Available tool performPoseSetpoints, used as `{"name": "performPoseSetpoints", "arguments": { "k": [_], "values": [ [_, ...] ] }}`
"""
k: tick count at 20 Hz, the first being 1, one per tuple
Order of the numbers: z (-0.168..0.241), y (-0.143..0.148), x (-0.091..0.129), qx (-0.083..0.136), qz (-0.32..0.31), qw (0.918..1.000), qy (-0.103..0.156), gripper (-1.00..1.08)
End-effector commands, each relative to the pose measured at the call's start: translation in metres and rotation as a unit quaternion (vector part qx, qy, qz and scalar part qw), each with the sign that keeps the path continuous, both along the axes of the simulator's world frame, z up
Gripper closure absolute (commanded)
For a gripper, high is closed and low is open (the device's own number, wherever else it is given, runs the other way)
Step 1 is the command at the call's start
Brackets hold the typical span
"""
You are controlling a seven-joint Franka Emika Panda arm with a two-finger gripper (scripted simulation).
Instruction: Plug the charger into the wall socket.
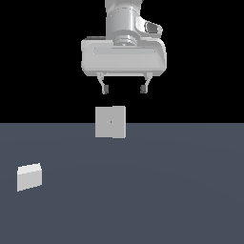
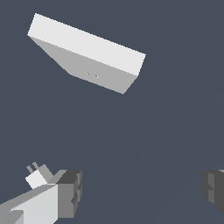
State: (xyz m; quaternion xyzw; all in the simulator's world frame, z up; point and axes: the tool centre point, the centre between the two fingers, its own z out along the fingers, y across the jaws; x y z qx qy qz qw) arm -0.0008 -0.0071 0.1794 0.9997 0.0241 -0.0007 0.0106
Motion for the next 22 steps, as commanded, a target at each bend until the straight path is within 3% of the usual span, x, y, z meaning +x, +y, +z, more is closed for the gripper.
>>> {"name": "performPoseSetpoints", "arguments": {
  "k": [1,7,14,22],
  "values": [
    [0.0,0.0,0.0,0.0,0.0,1.0,0.0,-0.92],
    [-0.006,0.009,-0.003,0.002,0.015,0.9999,-0.003,-0.92],
    [-0.026,0.041,-0.015,0.007,0.071,0.9974,-0.012,-0.92],
    [-0.067,0.1,-0.047,0.018,0.178,0.9834,-0.03,-0.92]
  ]
}}
